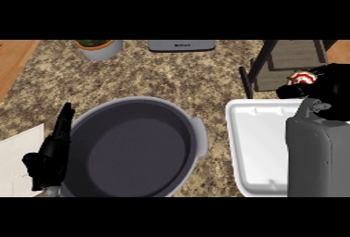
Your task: Pick the cupcake from the tray and place it in the tiered basket
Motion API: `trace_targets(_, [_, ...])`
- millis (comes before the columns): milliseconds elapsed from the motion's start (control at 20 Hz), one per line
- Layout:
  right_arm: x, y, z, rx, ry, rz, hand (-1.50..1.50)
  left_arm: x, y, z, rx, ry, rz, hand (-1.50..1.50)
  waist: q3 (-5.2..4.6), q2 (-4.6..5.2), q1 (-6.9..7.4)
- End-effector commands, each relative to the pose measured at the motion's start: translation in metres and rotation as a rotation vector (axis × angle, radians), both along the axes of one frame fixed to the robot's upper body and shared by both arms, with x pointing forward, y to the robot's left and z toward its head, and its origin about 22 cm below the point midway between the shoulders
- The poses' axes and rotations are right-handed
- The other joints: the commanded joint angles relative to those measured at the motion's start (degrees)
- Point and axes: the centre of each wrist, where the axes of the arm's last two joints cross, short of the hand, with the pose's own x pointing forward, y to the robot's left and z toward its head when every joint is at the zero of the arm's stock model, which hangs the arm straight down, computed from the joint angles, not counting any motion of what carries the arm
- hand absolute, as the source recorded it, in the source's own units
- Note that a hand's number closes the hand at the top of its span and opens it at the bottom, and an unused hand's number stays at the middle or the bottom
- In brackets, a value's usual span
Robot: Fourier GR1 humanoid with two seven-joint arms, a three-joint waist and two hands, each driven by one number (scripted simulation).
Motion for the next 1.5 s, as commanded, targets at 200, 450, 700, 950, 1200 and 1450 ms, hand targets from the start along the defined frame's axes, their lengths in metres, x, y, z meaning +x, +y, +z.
trace_targets(200, [-0.027, 0.044, 0.115, -0.121, -0.256, -0.217, 1.5, -0.025, -0.008, -0.041, -0.067, 0.233, 0.018, 0.0, -1.79, 0.57, -0.53])
trace_targets(450, [-0.031, 0.067, 0.15, -0.266, -0.232, -0.211, 1.5, -0.024, -0.01, -0.04, -0.053, 0.221, 0.014, 0.0, -1.69, 0.72, -0.58])
trace_targets(700, [-0.027, 0.073, 0.189, -0.299, -0.211, -0.261, 1.5, -0.022, -0.01, -0.033, -0.074, 0.212, -0.002, 0.0, -1.51, 1.03, 0.38])
trace_targets(950, [-0.024, 0.061, 0.227, -0.283, -0.207, -0.313, 1.5, -0.023, -0.009, -0.041, -0.051, 0.216, -0.004, 0.0, -1.37, 1.74, 0.7])
trace_targets(1200, [-0.012, 0.028, 0.253, -0.256, -0.197, -0.352, 1.5, -0.017, -0.013, -0.036, -0.067, 0.201, -0.01, 0.0, -1.16, 2.4, 1.6])
trace_targets(1450, [-0.008, 0.006, 0.283, -0.226, -0.178, -0.327, 1.5, -0.013, -0.027, -0.042, -0.057, 0.192, -0.031, 0.0, -1.15, 2.65, 1.5])
